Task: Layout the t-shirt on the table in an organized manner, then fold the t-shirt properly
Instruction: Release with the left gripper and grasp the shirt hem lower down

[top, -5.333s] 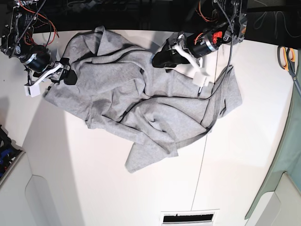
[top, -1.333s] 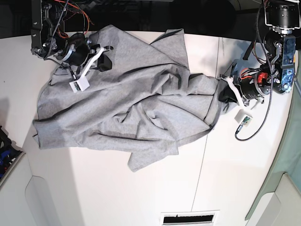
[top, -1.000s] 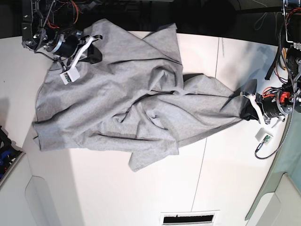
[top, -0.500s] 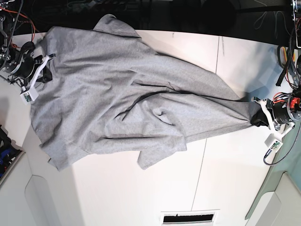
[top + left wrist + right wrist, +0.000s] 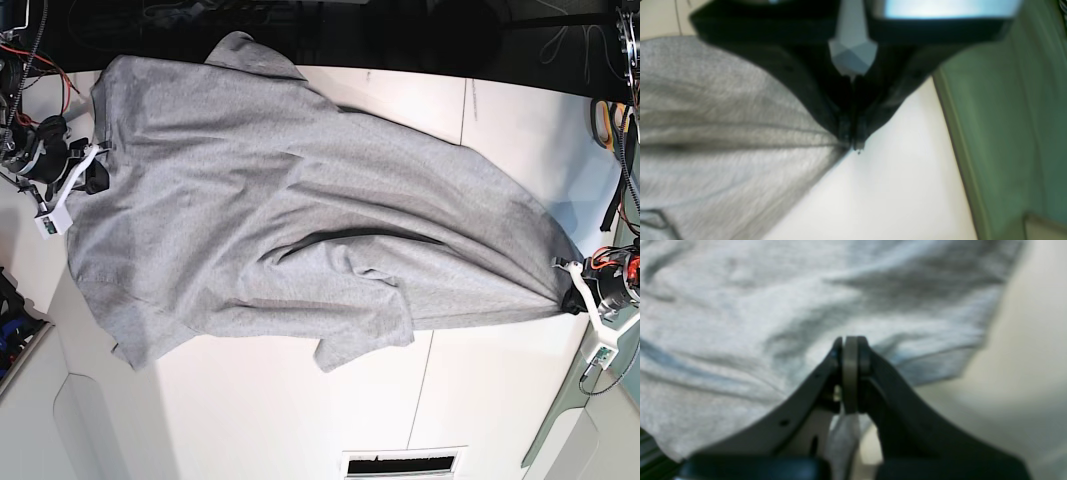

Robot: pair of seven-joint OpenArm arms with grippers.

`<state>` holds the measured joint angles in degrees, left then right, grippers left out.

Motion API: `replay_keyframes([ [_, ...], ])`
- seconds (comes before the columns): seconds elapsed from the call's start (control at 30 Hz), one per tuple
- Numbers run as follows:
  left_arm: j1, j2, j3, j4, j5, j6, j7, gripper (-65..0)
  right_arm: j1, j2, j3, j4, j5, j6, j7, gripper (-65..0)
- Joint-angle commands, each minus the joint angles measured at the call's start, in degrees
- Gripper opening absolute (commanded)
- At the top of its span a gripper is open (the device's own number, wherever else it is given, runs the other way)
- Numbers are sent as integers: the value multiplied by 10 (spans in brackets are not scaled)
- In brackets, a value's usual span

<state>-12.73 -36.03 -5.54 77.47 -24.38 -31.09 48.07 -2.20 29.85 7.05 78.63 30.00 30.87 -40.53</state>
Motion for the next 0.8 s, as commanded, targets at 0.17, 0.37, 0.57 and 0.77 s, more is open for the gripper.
replay_keyframes([
  [0.17,-12,-12,-5,-78,-2,5,39,-587,10,0,5,7,26,2,10,-650],
  [0.37,-16,-19,-5,-63,-110,9,15,-394,35,-29,5,7,23,2,26,-650],
  [0.57,-19,18,-5,-34,-132,3,-86,-396,70,-77,5,5,-14,2,38,-650],
  [0.77,-19,106,11,-73,-100,5,-135,-596,139,-140,5,-65,-63,2,52,-650],
])
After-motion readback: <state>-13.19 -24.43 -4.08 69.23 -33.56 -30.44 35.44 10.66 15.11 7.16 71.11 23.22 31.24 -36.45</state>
